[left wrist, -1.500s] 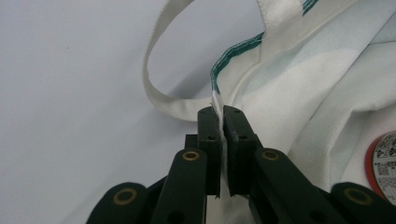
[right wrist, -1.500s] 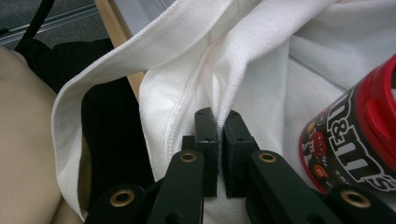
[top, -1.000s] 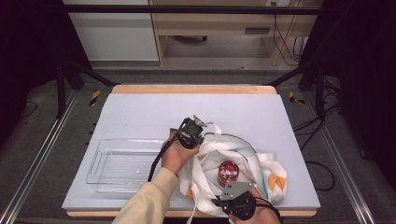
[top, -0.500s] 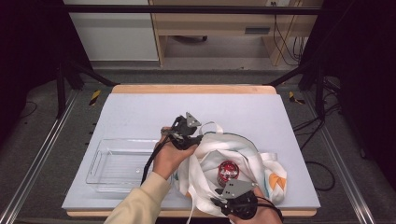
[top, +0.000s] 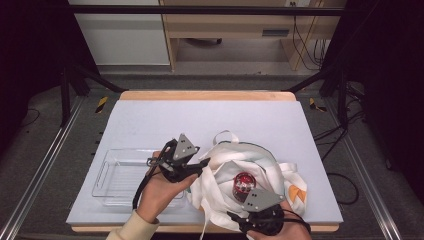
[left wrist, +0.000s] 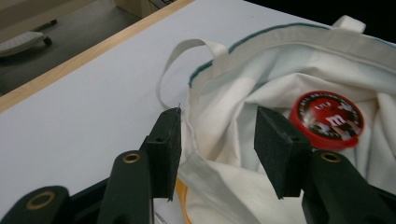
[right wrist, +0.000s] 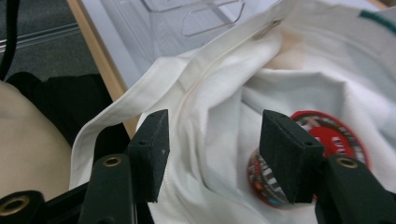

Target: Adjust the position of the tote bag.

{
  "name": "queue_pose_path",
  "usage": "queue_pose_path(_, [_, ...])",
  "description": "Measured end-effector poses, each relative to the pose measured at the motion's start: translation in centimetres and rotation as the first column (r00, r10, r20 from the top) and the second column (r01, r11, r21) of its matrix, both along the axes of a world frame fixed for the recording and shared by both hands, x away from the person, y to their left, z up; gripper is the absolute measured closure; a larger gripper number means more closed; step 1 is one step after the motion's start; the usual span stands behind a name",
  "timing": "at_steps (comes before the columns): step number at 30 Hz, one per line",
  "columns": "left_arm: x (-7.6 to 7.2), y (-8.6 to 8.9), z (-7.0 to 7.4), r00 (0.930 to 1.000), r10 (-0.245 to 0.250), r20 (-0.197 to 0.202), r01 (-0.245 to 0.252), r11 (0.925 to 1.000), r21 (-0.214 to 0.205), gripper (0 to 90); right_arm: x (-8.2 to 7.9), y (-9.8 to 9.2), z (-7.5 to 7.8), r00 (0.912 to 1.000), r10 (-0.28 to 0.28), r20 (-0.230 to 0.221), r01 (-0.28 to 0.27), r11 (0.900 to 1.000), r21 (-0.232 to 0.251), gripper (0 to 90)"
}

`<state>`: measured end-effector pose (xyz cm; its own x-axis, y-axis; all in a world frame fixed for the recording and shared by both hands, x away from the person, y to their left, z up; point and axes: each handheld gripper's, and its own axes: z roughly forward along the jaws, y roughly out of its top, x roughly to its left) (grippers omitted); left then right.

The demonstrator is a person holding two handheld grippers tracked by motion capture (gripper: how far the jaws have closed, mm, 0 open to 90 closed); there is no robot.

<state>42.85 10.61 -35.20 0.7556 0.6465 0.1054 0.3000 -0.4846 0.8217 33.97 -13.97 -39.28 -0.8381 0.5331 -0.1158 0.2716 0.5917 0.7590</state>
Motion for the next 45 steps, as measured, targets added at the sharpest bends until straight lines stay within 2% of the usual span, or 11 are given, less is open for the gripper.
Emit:
queue_pose_path(6, [-1.5,-0.4,-0.4,0.9995,-0.029,0.008,0.030,0.9995,-0.014,51.0,0.5,-1.8,1.8,0.9984,-0.045,0.033,0.045,0.9988,0.019,43.2])
queue_pose_path(12, [-2.7,-1.2,-1.4,0.9976,-0.069,-0.001,0.069,0.9975,-0.010,50.9,1.8,-3.7,2.5,0.9916,-0.117,0.054,0.116,0.9928,0.032,43.9])
queue_pose_path(15, [-3.7,-1.9,-2.3,0.9948,-0.102,-0.010,0.102,0.9948,-0.004,49.6,3.3,-5.5,2.7,0.9784,-0.196,0.064,0.196,0.9805,0.013,45.6])
queue_pose_path(21, [-4.8,-2.8,-3.2,0.9899,-0.142,-0.007,0.142,0.9899,-0.008,45.3,5.0,-7.0,2.2,0.9619,-0.265,0.069,0.267,0.9631,-0.032,39.3])
queue_pose_path(24, [-5.3,-3.0,-3.6,0.9895,-0.144,0.000,0.144,0.9895,-0.010,40.5,5.9,-7.6,1.6,0.9493,-0.306,0.072,0.310,0.9490,-0.056,36.0])
queue_pose_path(27, [-5.5,-3.0,-4.0,0.9904,-0.138,-0.003,0.138,0.9904,-0.003,37.2,6.8,-7.9,1.3,0.9443,-0.324,0.059,0.327,0.9435,-0.055,32.3])
queue_pose_path(30, [-6.2,-2.7,-4.8,0.9905,-0.137,-0.004,0.137,0.9905,0.005,33.5,8.4,-8.4,0.5,0.9274,-0.371,0.044,0.374,0.9256,-0.061,29.5])
queue_pose_path(32, [-6.3,-2.6,-4.9,0.9904,-0.138,-0.007,0.138,0.9904,0.002,32.5,9.0,-8.3,-0.2,0.9286,-0.371,0.017,0.371,0.9253,-0.080,28.4])
queue_pose_path(35, [-6.7,-2.5,-5.3,0.9868,-0.162,-0.007,0.162,0.9867,0.009,31.5,9.3,-8.2,-1.2,0.9309,-0.365,0.009,0.364,0.9260,-0.100,31.1])
queue_pose_path(41, [-6.6,-3.2,-5.8,0.9826,-0.185,-0.017,0.185,0.9827,0.003,29.0,9.2,-8.0,-2.6,0.9314,-0.363,-0.024,0.359,0.9282,-0.096,33.7])
queue_pose_path(45, [-6.8,-3.8,-6.5,0.9780,-0.207,-0.029,0.207,0.9782,0.013,27.2,9.2,-7.5,-3.6,0.9381,-0.343,-0.048,0.335,0.9341,-0.123,34.9])
